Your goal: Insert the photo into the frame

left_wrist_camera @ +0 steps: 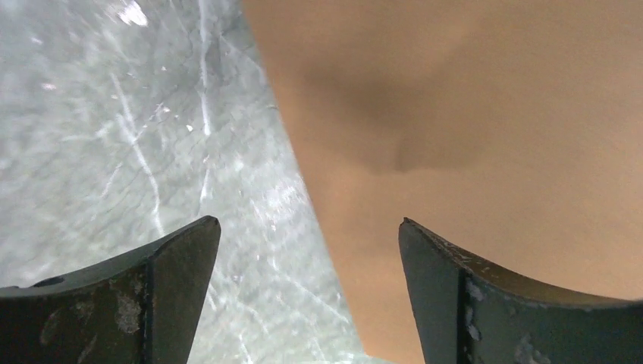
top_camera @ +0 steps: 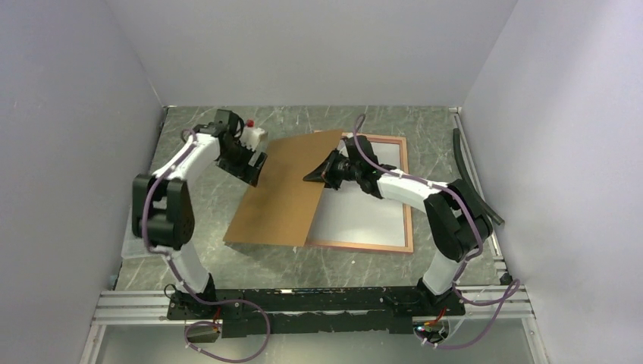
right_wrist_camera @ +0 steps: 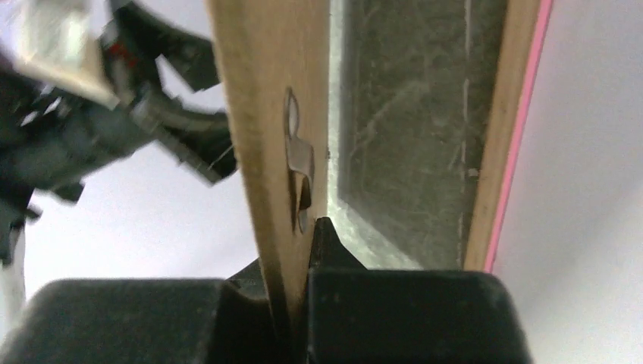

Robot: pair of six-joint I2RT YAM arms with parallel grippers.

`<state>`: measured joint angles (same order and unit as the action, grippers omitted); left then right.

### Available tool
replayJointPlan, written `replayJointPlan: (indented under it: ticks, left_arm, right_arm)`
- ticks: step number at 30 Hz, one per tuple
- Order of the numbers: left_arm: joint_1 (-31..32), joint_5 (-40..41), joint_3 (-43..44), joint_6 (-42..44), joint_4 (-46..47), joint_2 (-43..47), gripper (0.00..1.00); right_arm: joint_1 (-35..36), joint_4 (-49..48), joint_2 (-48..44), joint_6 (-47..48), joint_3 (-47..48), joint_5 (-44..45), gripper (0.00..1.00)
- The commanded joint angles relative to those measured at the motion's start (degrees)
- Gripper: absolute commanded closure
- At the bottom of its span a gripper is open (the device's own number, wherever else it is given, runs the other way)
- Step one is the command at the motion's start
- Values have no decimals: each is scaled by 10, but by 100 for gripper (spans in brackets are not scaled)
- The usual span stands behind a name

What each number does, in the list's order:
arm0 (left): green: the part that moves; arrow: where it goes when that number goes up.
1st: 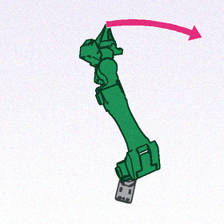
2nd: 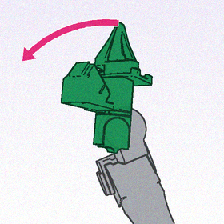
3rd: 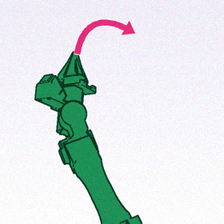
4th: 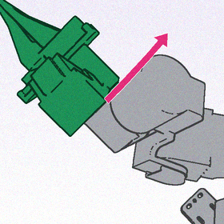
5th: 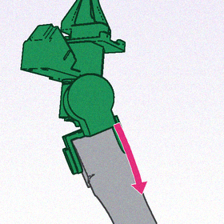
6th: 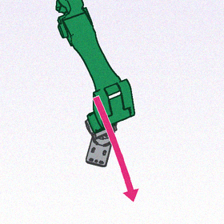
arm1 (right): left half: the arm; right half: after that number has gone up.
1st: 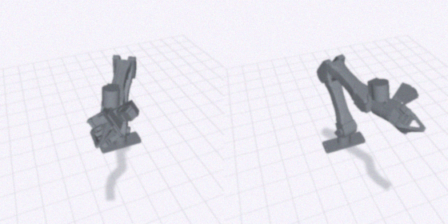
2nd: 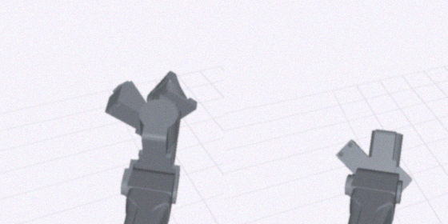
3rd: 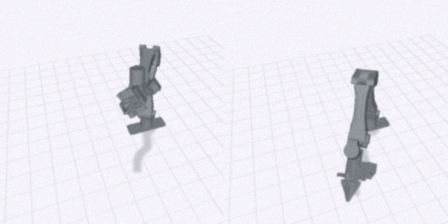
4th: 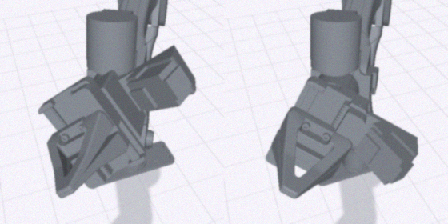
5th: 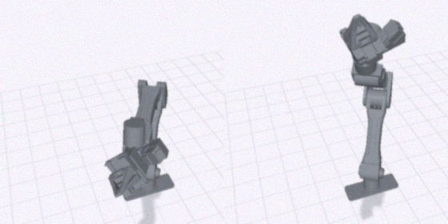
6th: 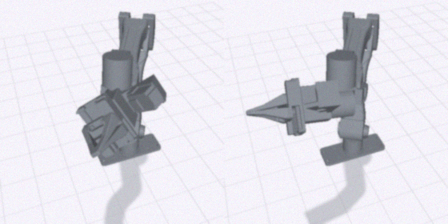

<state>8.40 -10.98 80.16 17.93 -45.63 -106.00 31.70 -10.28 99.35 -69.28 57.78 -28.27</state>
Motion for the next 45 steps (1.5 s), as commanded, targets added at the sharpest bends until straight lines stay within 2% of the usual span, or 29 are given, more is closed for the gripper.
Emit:
replayJointPlan:
  ticks: [1, 8, 10, 14, 16, 19, 22, 28, 30, 33, 35, 37, 39, 41, 45]
  left_arm:
    - [6, -87, 31, 92, -65, 158, 6]
    - [30, -190, -51, 283, -135, 393, 6]
    - [58, -178, -83, 325, -137, 461, 5]
    - [109, -135, -133, 417, -139, 536, 7]
    - [124, -97, -164, 464, -101, 566, 9]
    - [130, -47, -214, 521, 23, 593, 15]
    - [130, -10, -259, 541, 137, 610, 20]
    - [131, -18, -330, 592, 257, 645, 30]
    - [131, -30, -346, 608, 266, 652, 33]
    - [132, -45, -364, 615, 308, 659, 42]
    - [133, -53, -363, 609, 323, 657, 53]
    - [135, -57, -351, 604, 316, 651, 68]
    - [137, -63, -338, 593, 306, 649, 85]
    - [137, -69, -330, 588, 301, 650, 96]
    - [137, -77, -340, 602, 325, 657, 97]
  right_arm:
    - [-15, 19, -44, -31, 68, 7, 100]
    - [-43, 26, -49, -100, 158, -5, 100]
    - [-47, -1, -45, -140, 170, -23, 100]
    - [-46, -42, -42, -187, 183, -43, 100]
    - [-45, -55, -46, -200, 182, -49, 100]
    - [-44, -75, -62, -215, 159, -55, 100]
    - [-44, -80, -82, -217, 134, -57, 100]
    - [-37, -90, -112, -229, 91, -77, 100]
    - [-31, -91, -118, -229, 85, -80, 100]
    - [-22, -85, -121, -225, 85, -82, 100]
    - [-19, -77, -119, -215, 87, -88, 95]
    - [-19, -66, -119, -200, 87, -93, 86]
    - [-22, -43, -121, -171, 91, -96, 71]
    - [-28, -10, -118, -137, 100, -114, 59]
    - [-42, 20, -133, -77, 91, -134, 35]
